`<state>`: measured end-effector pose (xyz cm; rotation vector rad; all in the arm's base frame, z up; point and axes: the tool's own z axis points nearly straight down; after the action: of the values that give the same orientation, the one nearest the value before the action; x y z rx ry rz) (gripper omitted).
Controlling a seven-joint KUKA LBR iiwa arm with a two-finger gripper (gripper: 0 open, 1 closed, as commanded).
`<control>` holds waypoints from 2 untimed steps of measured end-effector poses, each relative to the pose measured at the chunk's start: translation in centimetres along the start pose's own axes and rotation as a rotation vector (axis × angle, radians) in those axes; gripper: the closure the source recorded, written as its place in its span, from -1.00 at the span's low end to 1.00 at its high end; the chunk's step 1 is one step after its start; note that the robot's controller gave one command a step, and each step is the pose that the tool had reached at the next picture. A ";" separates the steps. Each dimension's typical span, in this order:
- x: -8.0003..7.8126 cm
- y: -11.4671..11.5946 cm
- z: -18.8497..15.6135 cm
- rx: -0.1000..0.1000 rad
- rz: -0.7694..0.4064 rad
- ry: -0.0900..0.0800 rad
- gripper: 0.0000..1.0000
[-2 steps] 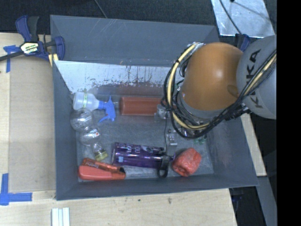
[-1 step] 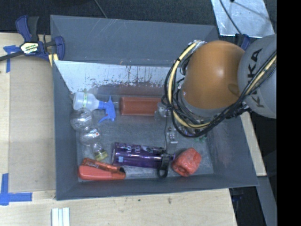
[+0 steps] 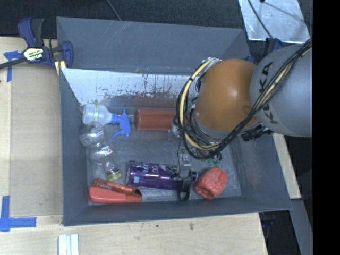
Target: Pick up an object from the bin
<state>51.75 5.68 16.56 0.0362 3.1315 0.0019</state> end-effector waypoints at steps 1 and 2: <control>1.0 -1.6 5.7 -0.001 -0.066 0.007 -1.00; 0.7 1.9 7.2 0.006 -0.259 -0.006 1.00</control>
Offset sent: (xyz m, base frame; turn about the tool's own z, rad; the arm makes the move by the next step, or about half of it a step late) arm -0.0129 0.0235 -0.0798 -0.2667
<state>51.17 7.60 9.37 -0.3678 3.1040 -0.0100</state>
